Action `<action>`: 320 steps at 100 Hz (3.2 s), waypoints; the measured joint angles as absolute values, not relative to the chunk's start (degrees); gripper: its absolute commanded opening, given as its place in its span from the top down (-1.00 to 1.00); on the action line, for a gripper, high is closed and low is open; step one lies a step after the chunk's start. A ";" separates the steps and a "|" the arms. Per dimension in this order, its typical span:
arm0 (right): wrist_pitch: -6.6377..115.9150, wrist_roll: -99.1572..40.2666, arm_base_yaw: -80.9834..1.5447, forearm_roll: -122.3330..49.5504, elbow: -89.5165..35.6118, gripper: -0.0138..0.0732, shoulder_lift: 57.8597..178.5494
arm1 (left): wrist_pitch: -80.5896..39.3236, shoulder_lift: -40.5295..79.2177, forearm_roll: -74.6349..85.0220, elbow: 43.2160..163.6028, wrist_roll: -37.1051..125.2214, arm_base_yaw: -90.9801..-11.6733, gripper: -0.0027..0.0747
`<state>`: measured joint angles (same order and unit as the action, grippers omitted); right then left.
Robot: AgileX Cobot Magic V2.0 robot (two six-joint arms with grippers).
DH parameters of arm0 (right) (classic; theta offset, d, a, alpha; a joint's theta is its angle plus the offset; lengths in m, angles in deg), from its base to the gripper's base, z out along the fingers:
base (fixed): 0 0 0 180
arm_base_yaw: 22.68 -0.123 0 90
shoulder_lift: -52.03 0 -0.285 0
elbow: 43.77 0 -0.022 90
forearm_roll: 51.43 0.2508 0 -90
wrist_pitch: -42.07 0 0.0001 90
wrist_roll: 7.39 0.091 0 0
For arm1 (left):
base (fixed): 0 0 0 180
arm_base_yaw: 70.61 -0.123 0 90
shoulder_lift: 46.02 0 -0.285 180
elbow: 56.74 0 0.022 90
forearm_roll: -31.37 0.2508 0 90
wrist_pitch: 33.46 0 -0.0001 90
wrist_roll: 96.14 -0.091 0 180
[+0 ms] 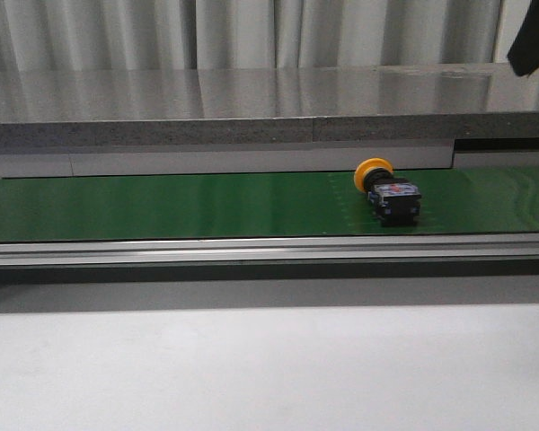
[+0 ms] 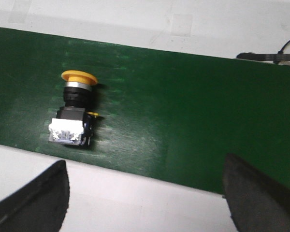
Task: Move button from left to right
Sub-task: 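Lower the right gripper onto the button and close it, then carry the button with the right gripper into the green tray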
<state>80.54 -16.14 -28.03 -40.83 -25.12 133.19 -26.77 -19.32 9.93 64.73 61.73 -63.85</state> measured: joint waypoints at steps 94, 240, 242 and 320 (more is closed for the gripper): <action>72.04 -16.76 -32.06 -40.47 -28.22 -0.38 155.88 | -26.77 -19.32 9.93 64.73 61.73 -63.85 0.98; 82.89 -27.54 1.50 -47.72 -43.87 0.19 160.20 | -26.77 -19.32 9.93 64.73 61.73 -63.85 0.98; 82.76 -27.53 1.76 -47.72 -43.87 0.19 160.62 | -26.77 -19.32 9.93 64.73 61.73 -63.85 0.98; 81.22 -28.07 3.49 -43.75 -43.87 0.18 169.15 | -26.77 -19.32 9.93 64.73 61.73 -63.85 0.98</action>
<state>81.22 -28.07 3.49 -43.75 -43.87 169.15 -26.77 -19.32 9.93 64.73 61.73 -63.85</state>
